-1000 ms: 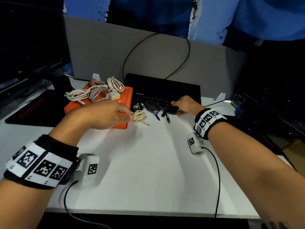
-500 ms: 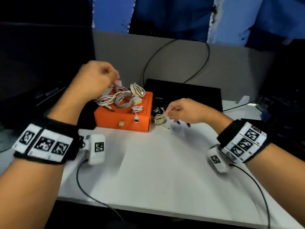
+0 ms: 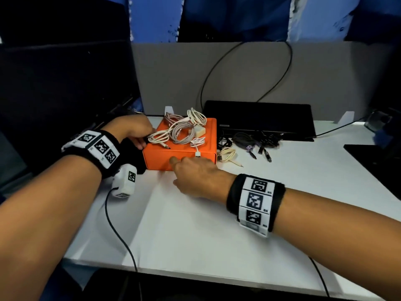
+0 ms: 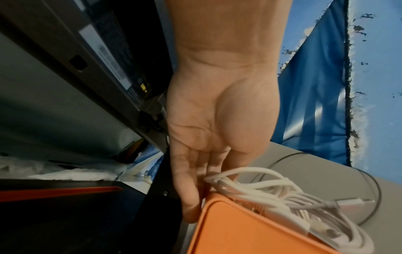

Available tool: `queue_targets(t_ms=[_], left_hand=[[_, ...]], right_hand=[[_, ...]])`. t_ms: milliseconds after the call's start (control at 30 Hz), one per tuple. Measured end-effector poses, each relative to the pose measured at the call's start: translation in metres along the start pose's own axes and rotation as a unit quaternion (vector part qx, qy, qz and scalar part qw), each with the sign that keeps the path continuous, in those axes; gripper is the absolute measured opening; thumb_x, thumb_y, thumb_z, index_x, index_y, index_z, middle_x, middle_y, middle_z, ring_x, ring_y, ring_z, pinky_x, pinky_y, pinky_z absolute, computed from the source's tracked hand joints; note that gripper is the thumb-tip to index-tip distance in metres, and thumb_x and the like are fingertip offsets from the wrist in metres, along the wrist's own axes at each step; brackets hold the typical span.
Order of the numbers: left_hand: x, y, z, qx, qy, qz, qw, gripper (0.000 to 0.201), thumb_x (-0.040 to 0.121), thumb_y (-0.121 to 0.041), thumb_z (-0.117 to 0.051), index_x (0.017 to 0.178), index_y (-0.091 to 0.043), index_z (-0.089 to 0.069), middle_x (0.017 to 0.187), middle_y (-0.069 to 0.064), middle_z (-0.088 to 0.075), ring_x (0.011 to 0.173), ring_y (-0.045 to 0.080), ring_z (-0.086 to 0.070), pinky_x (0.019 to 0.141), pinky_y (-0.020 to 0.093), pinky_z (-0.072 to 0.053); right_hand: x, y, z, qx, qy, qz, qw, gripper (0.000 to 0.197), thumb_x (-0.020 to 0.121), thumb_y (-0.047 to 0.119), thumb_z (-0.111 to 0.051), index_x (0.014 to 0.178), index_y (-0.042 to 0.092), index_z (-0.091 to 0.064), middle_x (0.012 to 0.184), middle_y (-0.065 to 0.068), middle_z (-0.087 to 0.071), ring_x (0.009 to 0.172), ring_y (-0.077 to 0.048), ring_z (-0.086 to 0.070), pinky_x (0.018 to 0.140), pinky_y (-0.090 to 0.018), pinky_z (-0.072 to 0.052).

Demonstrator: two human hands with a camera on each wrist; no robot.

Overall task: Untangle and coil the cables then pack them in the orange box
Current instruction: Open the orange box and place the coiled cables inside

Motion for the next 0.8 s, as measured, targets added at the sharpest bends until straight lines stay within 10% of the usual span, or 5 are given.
queue_targets(t_ms=[233, 467, 800], left_hand=[[-0.001, -0.028, -0.019, -0.054, 0.042, -0.007, 0.998, 0.037, 0.110, -0.029, -0.043, 0.123, 0.003, -0.055, 0.115, 0.025, -0.067, 0.073, 0.032, -0.071, 0.056, 0.035, -0.062], [0.007, -0.039, -0.030, 0.040, 0.079, 0.006, 0.996, 0.033, 0.107, -0.027, -0.050, 0.106, 0.003, -0.063, 0.080, 0.017, -0.071, 0.048, 0.021, -0.069, 0.045, 0.028, -0.059], [0.013, -0.031, -0.033, -0.002, 0.123, 0.009, 0.992, 0.025, 0.106, -0.028, -0.052, 0.104, -0.005, -0.063, 0.099, 0.022, -0.072, 0.060, 0.026, -0.073, 0.055, 0.033, -0.063]], right_hand=[[-0.006, -0.017, -0.001, -0.049, 0.011, -0.059, 0.997, 0.033, 0.097, 0.005, -0.058, 0.130, 0.007, -0.055, 0.117, -0.009, -0.068, 0.104, -0.031, -0.070, 0.066, -0.037, -0.045], [-0.007, -0.016, 0.004, -0.057, 0.015, -0.056, 0.997, 0.045, 0.094, 0.000, -0.060, 0.137, 0.006, -0.049, 0.123, -0.010, -0.067, 0.111, -0.033, -0.068, 0.070, -0.038, -0.043], [-0.075, 0.047, 0.005, -0.108, 0.057, 0.080, 0.989, 0.031, 0.100, 0.001, -0.045, 0.129, 0.006, -0.054, 0.117, -0.009, -0.068, 0.105, -0.034, -0.069, 0.061, -0.036, -0.039]])
Point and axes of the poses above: each hand's wrist, its own x-axis towards the middle knuckle, its own z-axis out of the back of the hand, y = z × x, the point moved 10 cm from there along x, towards the middle knuckle
